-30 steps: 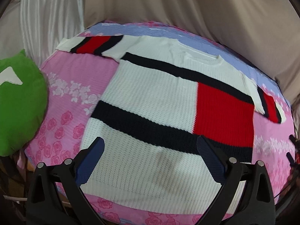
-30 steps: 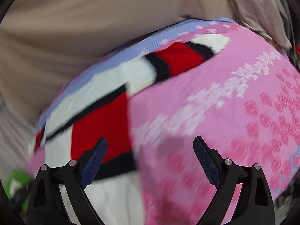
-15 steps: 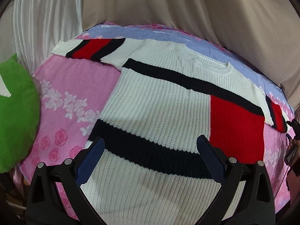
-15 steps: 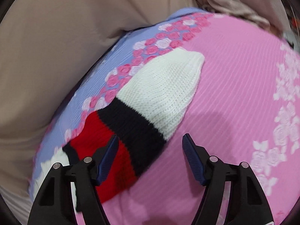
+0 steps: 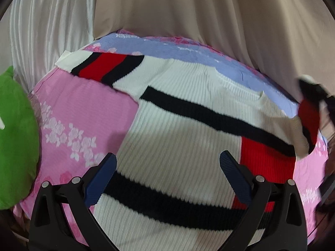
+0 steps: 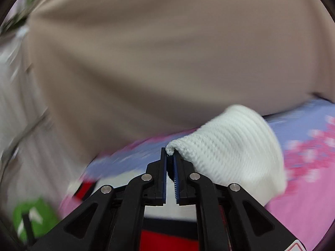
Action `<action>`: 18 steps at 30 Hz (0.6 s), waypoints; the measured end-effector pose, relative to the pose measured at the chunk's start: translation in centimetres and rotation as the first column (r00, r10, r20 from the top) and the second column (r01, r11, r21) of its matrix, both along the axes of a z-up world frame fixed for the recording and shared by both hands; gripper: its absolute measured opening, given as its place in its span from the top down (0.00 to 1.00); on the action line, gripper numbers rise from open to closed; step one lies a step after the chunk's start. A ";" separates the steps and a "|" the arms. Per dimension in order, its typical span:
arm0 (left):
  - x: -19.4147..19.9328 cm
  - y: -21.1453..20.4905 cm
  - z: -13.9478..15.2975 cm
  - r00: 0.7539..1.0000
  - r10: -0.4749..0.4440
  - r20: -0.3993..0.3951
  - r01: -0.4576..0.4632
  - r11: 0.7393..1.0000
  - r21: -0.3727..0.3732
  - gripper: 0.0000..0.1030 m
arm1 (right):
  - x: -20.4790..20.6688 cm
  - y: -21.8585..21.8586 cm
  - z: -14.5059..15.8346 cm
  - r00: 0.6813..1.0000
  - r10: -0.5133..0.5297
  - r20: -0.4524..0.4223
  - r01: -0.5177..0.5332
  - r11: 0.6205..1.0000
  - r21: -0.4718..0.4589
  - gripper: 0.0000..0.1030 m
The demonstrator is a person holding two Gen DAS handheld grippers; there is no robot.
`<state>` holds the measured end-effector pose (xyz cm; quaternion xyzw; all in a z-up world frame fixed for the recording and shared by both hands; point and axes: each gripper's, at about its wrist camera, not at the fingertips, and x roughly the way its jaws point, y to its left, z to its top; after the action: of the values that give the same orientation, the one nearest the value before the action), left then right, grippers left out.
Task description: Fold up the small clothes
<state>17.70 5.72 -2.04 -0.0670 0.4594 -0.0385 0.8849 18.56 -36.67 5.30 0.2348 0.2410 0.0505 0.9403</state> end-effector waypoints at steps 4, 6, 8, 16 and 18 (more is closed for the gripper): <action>3.4 0.4 -0.3 1.000 -0.013 -0.024 0.012 0.998 -0.056 0.06 | 4.0 11.6 -5.7 0.968 0.184 -0.170 -0.208 0.968 -0.140 0.56; 5.2 0.0 -0.7 0.999 -0.024 -0.035 0.020 0.995 -0.093 0.06 | 3.7 13.5 -8.0 0.954 0.165 -0.250 -0.215 0.959 -0.187 0.56; 6.9 -1.5 -1.1 0.997 -0.056 -0.050 0.049 0.992 -0.120 0.06 | 1.6 12.7 -8.9 0.952 0.104 -0.288 -0.157 0.973 -0.168 0.56; 12.6 -12.3 -2.8 0.982 -0.175 -0.068 0.164 0.977 -0.138 0.05 | -6.6 6.1 -9.9 0.896 -0.175 -0.407 0.170 0.984 -0.048 0.52; 14.1 -15.9 -3.3 0.975 -0.199 -0.097 0.187 0.975 -0.120 0.06 | -7.0 5.9 -10.3 0.882 -0.202 -0.425 0.193 0.979 -0.065 0.52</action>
<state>31.83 -10.19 -5.39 -0.0728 0.5081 -0.1459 0.8457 11.54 -30.76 -4.96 0.2537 0.4174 -0.1007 0.8668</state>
